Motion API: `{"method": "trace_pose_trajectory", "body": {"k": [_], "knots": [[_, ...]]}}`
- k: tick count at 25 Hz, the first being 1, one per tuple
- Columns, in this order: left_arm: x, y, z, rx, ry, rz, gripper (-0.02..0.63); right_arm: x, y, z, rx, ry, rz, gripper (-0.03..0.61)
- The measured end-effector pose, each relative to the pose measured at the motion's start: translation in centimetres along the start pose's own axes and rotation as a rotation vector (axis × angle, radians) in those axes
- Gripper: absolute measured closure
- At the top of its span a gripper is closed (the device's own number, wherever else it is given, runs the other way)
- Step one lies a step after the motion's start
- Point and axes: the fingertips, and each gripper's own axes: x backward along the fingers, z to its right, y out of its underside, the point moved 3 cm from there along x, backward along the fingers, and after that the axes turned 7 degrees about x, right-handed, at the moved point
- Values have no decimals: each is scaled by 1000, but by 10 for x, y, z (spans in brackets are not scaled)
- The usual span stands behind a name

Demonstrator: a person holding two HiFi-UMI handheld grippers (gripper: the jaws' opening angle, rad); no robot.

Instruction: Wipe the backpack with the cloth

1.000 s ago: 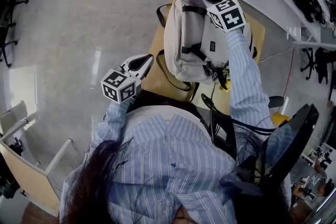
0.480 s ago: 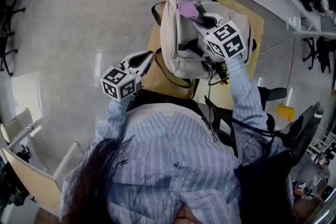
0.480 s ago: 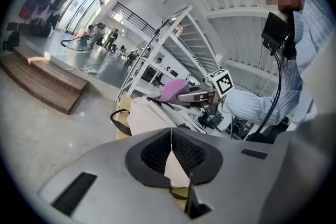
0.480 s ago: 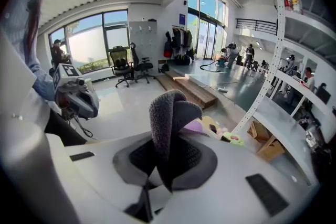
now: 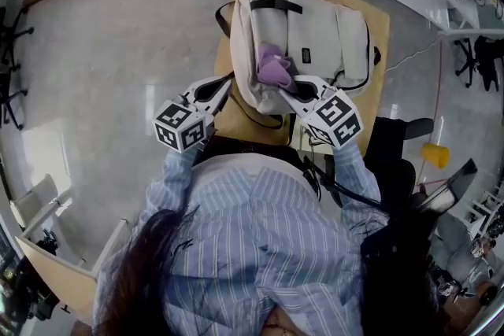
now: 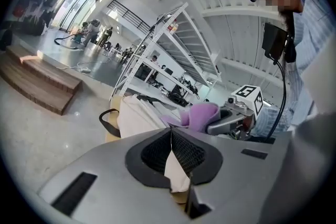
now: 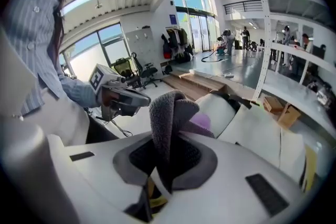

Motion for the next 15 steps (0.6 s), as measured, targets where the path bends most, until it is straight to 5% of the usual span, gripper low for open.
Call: {"method": "trace_pose_trajectory", "body": {"k": [9,15], "knots": [[-18,1,12,-20,35,-34,607,24,34,-35,-123,-37,-9,537],[-29,-1,21,-38,65,-56,607,57,11,26,-139,105,93,537]]}}
